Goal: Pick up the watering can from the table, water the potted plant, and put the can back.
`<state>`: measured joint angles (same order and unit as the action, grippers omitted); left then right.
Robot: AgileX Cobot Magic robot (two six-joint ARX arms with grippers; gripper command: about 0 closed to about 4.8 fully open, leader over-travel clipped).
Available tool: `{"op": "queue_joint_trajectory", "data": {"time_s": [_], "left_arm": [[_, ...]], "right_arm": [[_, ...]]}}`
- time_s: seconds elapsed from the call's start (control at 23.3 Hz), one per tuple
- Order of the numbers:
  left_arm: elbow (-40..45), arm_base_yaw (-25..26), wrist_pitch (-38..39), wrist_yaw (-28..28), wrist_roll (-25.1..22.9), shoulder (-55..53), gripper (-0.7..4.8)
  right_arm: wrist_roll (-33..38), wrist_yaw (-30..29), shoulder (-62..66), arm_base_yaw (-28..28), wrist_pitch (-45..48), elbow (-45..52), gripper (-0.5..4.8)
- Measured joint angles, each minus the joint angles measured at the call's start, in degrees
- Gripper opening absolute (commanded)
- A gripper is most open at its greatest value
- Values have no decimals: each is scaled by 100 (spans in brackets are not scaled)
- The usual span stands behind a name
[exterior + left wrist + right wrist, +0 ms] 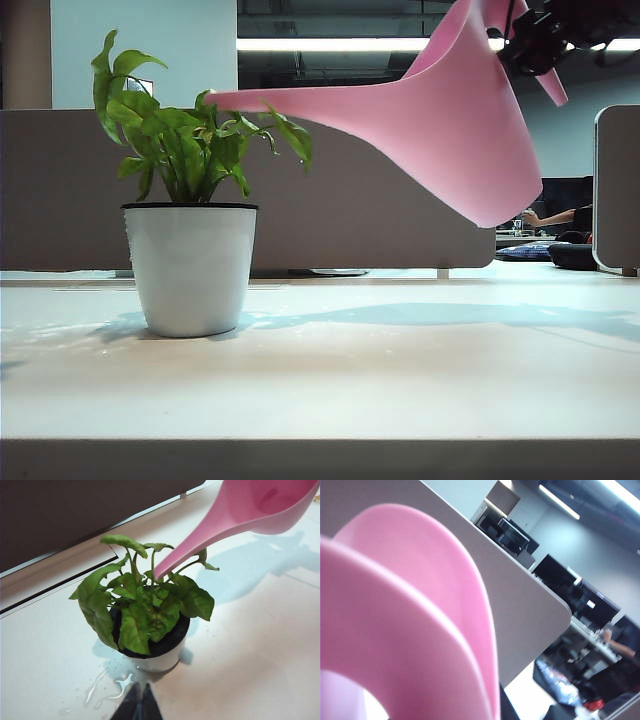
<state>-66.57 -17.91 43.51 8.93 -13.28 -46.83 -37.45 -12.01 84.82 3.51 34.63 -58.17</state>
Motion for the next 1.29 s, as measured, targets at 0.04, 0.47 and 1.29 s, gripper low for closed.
{"op": "queue_joint_trajectory", "data": {"time_s": [0.04,0.47,1.29], "left_arm": [[0,-2,4,2,0,2,-5],[0,-118,7,0,-2,0,-5],[0,-190,50,0,-2,15,-5]], "right_arm": [[-61,9,0,13,2,-26,94],[-713,140,-221,-4,52,-70,94],[-1803,151,-455,323,186,-85,94]]}}
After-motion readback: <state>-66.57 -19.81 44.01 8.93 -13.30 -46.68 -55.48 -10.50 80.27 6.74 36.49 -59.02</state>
